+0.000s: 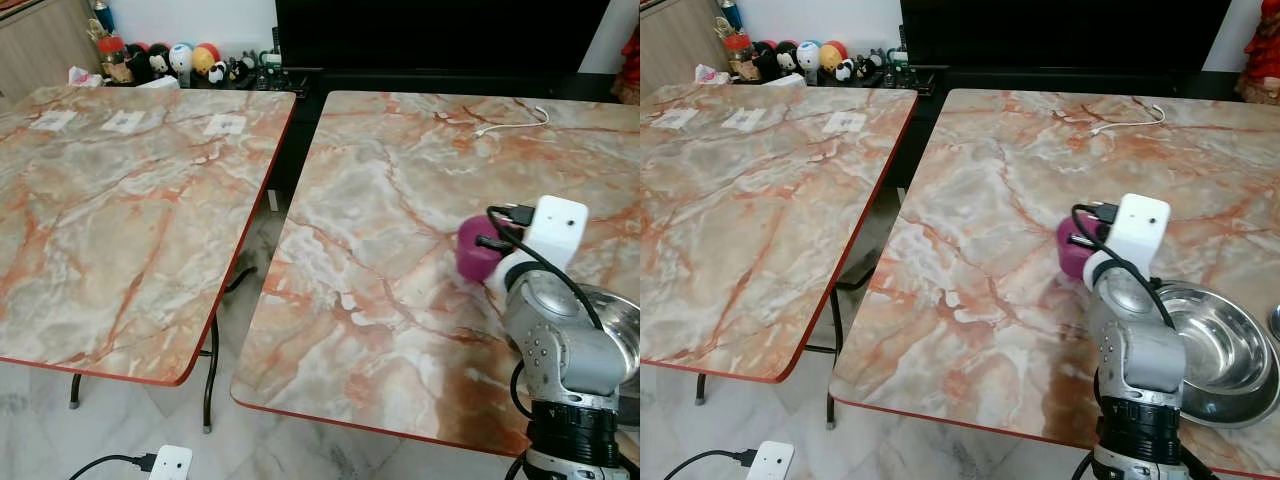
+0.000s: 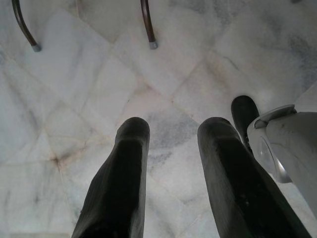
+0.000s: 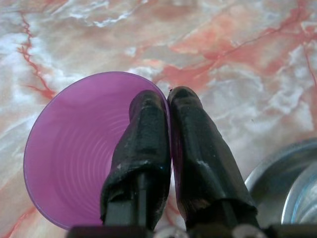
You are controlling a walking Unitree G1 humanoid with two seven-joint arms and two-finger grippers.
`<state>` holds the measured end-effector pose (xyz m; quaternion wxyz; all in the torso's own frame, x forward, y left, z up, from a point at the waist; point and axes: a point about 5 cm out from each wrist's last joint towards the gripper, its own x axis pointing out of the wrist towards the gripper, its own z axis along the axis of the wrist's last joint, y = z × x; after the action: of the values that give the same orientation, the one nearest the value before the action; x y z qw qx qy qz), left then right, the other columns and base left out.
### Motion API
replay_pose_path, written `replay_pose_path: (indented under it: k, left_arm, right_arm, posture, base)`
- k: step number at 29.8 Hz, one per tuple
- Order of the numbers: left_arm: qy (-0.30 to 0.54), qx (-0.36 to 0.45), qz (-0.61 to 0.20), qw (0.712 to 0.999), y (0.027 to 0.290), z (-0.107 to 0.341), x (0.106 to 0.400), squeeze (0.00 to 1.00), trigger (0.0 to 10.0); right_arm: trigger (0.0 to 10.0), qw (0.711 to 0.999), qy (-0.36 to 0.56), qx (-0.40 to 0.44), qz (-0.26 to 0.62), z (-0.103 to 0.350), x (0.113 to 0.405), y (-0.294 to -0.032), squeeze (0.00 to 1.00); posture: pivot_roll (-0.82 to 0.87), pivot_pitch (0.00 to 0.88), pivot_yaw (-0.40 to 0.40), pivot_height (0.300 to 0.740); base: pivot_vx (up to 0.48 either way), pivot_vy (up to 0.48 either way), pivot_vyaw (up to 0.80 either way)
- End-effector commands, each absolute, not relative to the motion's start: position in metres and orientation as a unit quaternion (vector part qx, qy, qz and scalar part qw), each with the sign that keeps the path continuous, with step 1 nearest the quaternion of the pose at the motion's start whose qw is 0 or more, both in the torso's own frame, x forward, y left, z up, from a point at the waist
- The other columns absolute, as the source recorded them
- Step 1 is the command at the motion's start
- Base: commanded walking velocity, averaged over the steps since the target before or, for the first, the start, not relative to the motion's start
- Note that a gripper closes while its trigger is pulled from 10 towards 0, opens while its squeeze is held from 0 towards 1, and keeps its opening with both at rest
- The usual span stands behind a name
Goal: Setting the table
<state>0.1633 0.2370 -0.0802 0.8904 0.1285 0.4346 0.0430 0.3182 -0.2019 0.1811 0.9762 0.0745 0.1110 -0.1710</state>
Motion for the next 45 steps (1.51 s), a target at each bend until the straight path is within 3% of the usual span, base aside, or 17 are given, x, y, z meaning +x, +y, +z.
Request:
replay_pose_path:
  k: [1,34,35,36,38,45]
  left_arm:
    - [0.445,0.133,0.039,0.885,0.237,-0.083,0.157,0.00,10.0]
    - [0.445,0.135,0.041,0.884,0.240,-0.083,0.156,0.00,10.0]
    - [0.445,0.135,0.041,0.884,0.240,-0.082,0.156,0.00,10.0]
    - [0.445,0.134,0.041,0.884,0.240,-0.082,0.156,0.00,10.0]
    - [0.445,0.135,0.041,0.884,0.240,-0.082,0.157,0.00,10.0]
    - [0.445,0.134,0.041,0.884,0.240,-0.083,0.156,0.00,10.0]
  right_arm:
    - [10.0,0.977,0.099,0.085,-0.166,0.191,0.318,-0.198,0.00]
    - [10.0,0.966,0.118,0.115,-0.198,0.181,0.315,-0.199,0.00]
    - [10.0,0.966,0.118,0.115,-0.199,0.181,0.315,-0.199,0.22]
    - [10.0,0.966,0.118,0.116,-0.199,0.181,0.315,-0.199,0.22]
    - [10.0,0.965,0.118,0.117,-0.202,0.181,0.315,-0.199,0.64]
    - [10.0,0.964,0.118,0.121,-0.204,0.181,0.314,-0.199,0.60]
  posture:
    - [-0.08,0.100,0.037,0.740]
    - [-0.08,0.102,0.039,0.740]
    - [-0.08,0.102,0.039,0.740]
    - [-0.08,0.102,0.039,0.740]
    - [-0.08,0.102,0.040,0.740]
    - [-0.08,0.101,0.039,0.740]
  base:
    - [0.000,0.000,0.00]
    - [0.000,0.000,0.00]
    - [0.000,0.000,0.00]
    - [0.000,0.000,0.00]
    - [0.000,0.000,0.00]
    - [0.000,0.000,0.00]
